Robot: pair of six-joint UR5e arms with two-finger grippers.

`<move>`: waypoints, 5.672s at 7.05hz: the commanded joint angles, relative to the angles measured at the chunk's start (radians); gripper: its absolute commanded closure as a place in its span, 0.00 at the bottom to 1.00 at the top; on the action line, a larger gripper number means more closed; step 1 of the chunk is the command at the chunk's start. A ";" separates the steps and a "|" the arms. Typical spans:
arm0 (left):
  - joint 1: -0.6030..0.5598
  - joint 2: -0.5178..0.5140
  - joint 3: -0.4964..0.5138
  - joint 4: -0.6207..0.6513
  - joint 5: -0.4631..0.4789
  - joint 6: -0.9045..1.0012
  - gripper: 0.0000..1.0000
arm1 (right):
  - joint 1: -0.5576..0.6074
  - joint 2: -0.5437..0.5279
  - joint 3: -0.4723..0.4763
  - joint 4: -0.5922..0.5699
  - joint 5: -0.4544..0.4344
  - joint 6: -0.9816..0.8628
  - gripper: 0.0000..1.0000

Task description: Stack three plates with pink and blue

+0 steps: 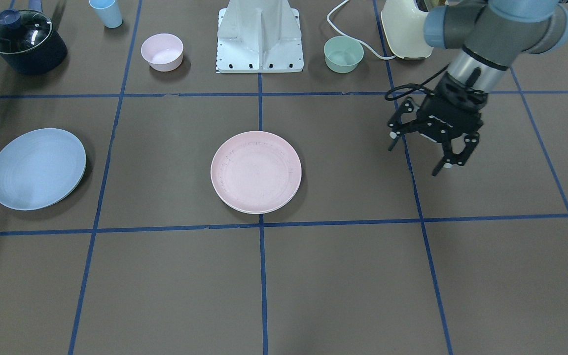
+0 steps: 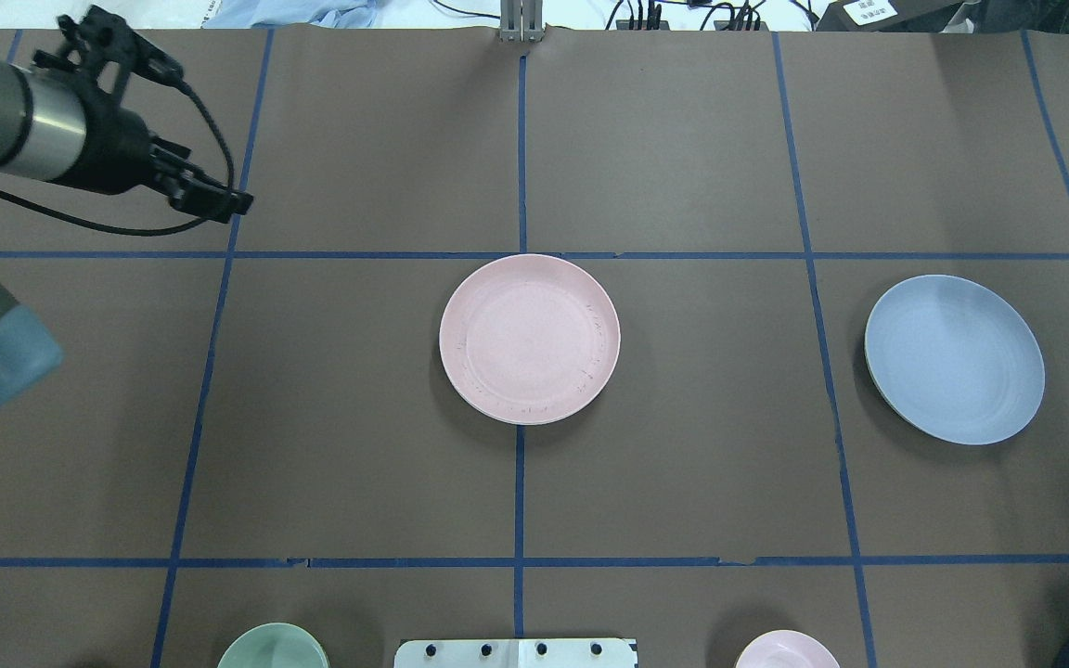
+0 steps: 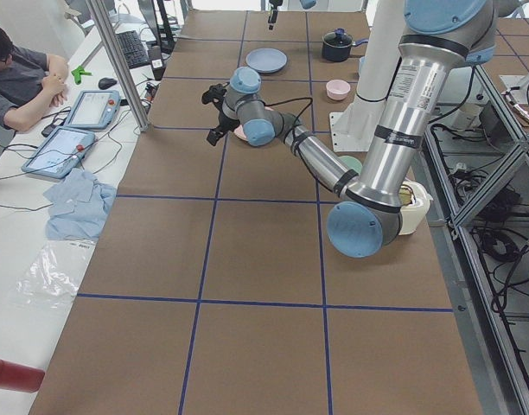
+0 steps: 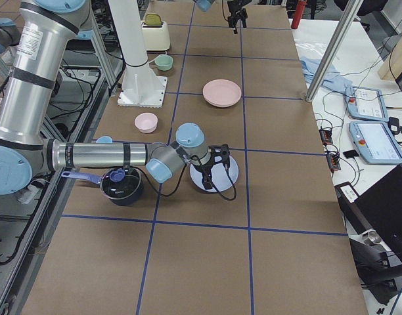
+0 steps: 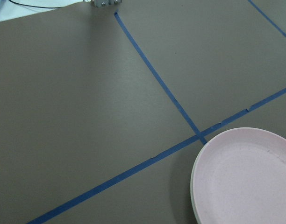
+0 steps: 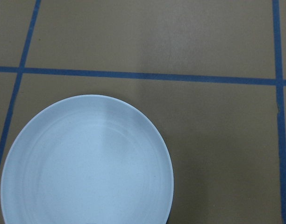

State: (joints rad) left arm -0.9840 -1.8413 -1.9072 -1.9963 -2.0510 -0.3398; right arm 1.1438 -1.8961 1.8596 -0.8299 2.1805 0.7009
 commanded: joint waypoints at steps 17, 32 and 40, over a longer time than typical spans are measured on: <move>-0.142 0.134 -0.003 -0.024 -0.035 0.194 0.00 | -0.433 0.564 -0.074 -0.027 -0.353 0.575 1.00; -0.157 0.228 0.091 -0.009 -0.027 0.208 0.00 | -0.220 0.818 0.006 -0.826 -0.163 0.183 0.00; -0.553 0.246 0.119 0.499 -0.140 0.490 0.00 | 0.373 0.189 -0.007 -0.891 0.068 -0.816 0.00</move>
State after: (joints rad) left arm -1.5090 -1.5907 -1.7795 -1.5746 -2.1910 0.1468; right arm 1.4546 -1.6083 1.8546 -1.7220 2.2534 -0.0601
